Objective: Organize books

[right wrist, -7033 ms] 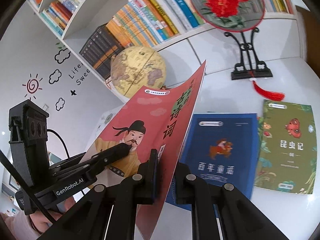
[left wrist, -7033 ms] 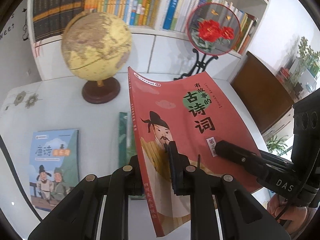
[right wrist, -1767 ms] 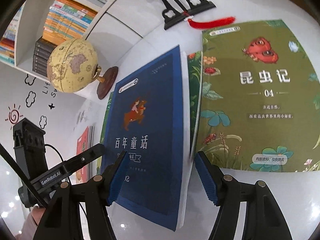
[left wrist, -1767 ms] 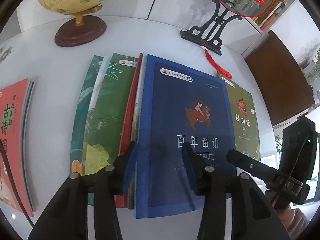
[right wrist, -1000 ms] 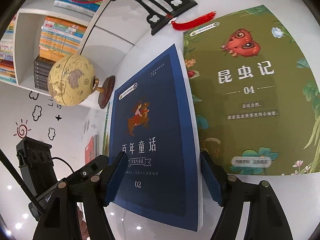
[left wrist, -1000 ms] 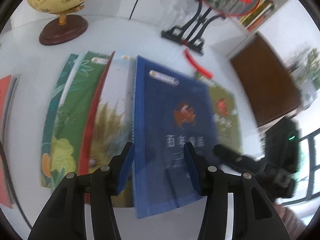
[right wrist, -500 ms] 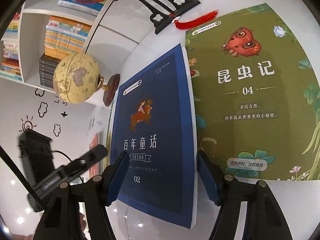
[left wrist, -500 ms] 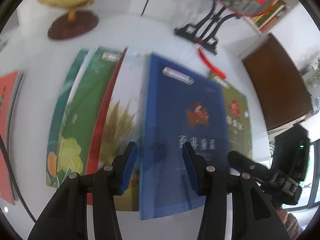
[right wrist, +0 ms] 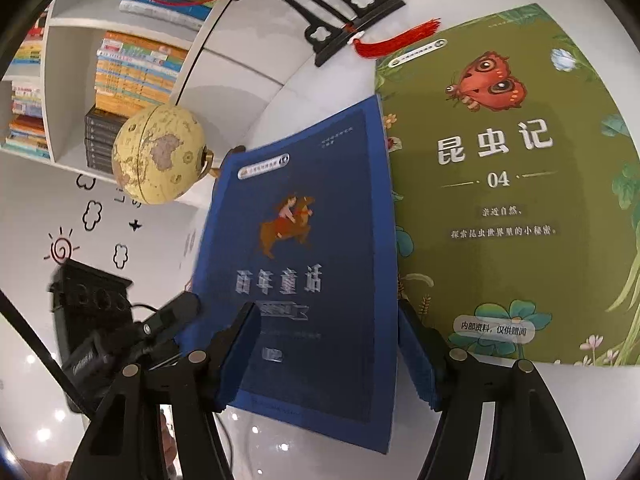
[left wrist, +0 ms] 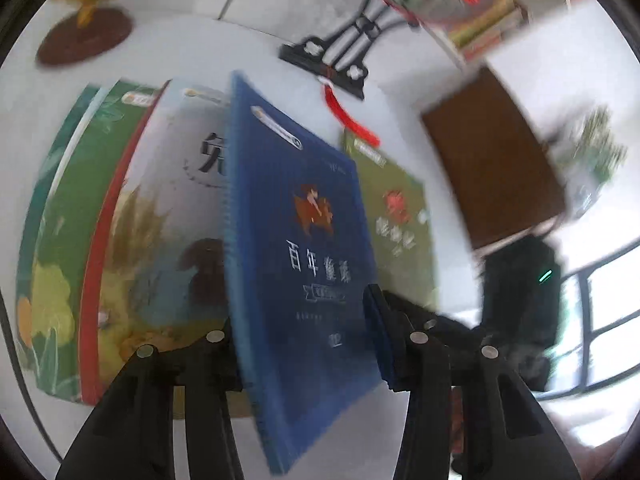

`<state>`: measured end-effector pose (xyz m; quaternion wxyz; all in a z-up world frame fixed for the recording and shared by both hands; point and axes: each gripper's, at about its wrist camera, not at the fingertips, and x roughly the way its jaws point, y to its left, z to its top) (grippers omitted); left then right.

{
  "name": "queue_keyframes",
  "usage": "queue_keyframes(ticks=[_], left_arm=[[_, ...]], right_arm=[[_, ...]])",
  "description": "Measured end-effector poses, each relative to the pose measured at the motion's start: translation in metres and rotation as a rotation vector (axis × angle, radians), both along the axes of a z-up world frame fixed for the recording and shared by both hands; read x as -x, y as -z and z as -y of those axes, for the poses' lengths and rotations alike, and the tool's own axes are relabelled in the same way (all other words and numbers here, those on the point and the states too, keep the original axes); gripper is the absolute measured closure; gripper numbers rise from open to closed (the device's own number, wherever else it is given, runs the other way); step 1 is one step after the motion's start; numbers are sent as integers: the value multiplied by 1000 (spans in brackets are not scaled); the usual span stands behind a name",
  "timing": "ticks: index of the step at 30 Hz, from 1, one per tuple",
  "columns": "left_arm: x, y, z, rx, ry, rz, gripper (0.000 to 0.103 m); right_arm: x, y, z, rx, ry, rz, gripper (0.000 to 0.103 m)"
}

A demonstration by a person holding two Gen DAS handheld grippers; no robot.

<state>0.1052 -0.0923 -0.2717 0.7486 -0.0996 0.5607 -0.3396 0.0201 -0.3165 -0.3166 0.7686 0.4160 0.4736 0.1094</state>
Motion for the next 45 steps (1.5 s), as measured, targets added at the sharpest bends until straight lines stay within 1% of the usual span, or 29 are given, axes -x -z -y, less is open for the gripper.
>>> queue_keyframes(ticks=[1, 2, 3, 4, 5, 6, 8, 9, 11, 12, 14, 15, 16, 17, 19, 21, 25, 26, 27, 28, 31, 32, 33, 34, 37, 39, 40, 42, 45], left_arm=[[0, 3, 3, -46, -9, 8, 61], [0, 5, 2, -59, -19, 3, 63], [-2, 5, -1, -50, -28, -1, 63], [-5, 4, -3, -66, -41, -1, 63], [-7, 3, -5, -89, -51, 8, 63], [-10, 3, -7, -111, -58, 15, 63], [-18, 3, -13, -128, -77, 2, 61], [-22, 3, -16, -127, -86, -13, 61], [-25, 1, -18, -156, -92, -9, 61], [-25, 1, -16, -182, -89, 4, 64], [-23, 0, -9, -260, -63, 58, 76], [-20, -1, -6, -291, -36, 91, 79], [-18, -2, -5, -298, -19, 106, 80], [-19, -2, -5, -299, -13, 105, 81], [-20, -4, -5, -292, -11, 102, 82], [-21, -5, -6, -298, -23, 111, 82], [-21, -4, -15, -274, -40, 84, 83], [-21, -3, -16, -262, -40, 72, 83], [-19, -3, -17, -239, -39, 63, 83], [-18, -4, -18, -209, -38, 58, 83], [-15, -10, -14, -190, -41, 83, 83], [-16, -11, -14, -188, -40, 85, 83], [-17, -12, -13, -180, -37, 80, 83], [-18, -12, -13, -158, -28, 65, 83], [-16, -16, -8, -171, -18, 92, 83], [-15, -20, -4, -197, -20, 124, 83], [-15, -21, -4, -193, -22, 126, 83], [-17, -24, -4, -175, -27, 116, 83], [-17, -32, -2, -169, -16, 133, 83]], right_arm=[[-1, 0, -1, 3, -7, -1, 36], [-2, 0, 0, 3, -11, -3, 39], [-2, 0, 1, 14, -9, -13, 51], [-1, 1, 4, 23, 0, -30, 57], [1, 4, 8, 14, 15, -41, 66], [4, 9, 13, -27, 34, -49, 71], [8, 18, 21, -99, 64, -57, 74], [10, 20, 23, -115, 72, -54, 74], [10, 19, 22, -103, 68, -50, 74], [9, 17, 20, -92, 62, -50, 74], [7, 17, 20, -95, 62, -57, 73], [7, 17, 21, -105, 68, -62, 70], [6, 17, 21, -118, 76, -63, 69], [6, 17, 22, -128, 83, -62, 66], [6, 17, 22, -160, 99, -38, 56], [6, 17, 21, -192, 119, -19, 43], [8, 2, 17, -211, 117, 114, 45], [9, -1, 18, -232, 120, 146, 48], [7, -2, 18, -255, 113, 165, 56], [4, -3, 15, -252, 95, 160, 58], [-11, -6, -3, -135, -3, 111, 61], [-13, -6, -7, -109, -20, 99, 70], [-14, -6, -8, -83, -26, 89, 82], [-15, -8, -10, -36, -24, 75, 88], [-16, -11, -12, 20, -21, 71, 91], [-18, -22, -19, 112, -57, 95, 91], [-19, -28, -23, 143, -76, 106, 91], [-20, -36, -25, 175, -87, 126, 91], [-20, -47, -19, 181, -68, 152, 91]])
